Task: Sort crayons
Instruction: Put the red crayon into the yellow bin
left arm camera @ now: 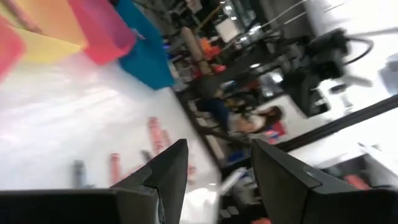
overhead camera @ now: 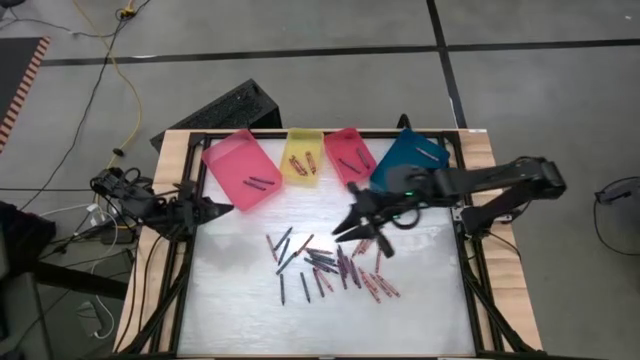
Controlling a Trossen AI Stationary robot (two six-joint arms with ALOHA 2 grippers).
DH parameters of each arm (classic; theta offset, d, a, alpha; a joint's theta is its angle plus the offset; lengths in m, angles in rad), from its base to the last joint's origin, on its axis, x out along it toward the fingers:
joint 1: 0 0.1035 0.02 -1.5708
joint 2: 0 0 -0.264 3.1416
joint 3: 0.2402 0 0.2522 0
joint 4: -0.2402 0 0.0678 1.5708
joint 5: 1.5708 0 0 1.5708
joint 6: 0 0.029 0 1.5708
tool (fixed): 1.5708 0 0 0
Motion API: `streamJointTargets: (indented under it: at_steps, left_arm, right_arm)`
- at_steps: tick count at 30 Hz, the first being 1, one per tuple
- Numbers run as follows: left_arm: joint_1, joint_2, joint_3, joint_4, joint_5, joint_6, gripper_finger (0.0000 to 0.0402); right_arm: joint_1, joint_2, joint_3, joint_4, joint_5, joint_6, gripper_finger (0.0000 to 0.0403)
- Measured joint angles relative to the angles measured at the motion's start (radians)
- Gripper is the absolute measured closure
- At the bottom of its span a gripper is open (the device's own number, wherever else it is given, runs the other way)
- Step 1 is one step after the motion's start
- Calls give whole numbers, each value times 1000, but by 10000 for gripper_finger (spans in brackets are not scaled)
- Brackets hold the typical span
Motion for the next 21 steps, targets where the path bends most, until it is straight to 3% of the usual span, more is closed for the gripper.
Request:
streamJointTargets:
  at_steps: [3,7,10,14,16,21]
  left_arm:
    - [0,0,0,-54,-6,7,236]
    - [0,0,0,-58,-23,-122,236]
    - [0,0,0,-42,-33,-127,236]
    - [0,0,0,-4,19,5,236]
    - [0,0,0,38,74,104,236]
    - [0,0,0,112,83,212,236]
  right_arm:
    - [5,-106,-98,1,80,24,321]
    - [6,-209,-196,2,209,104,321]
    - [7,-251,-248,33,223,132,321]
    - [35,-305,-334,115,226,80,321]
    - [34,-332,-388,230,228,79,321]
    - [33,-392,-533,498,278,70,321]
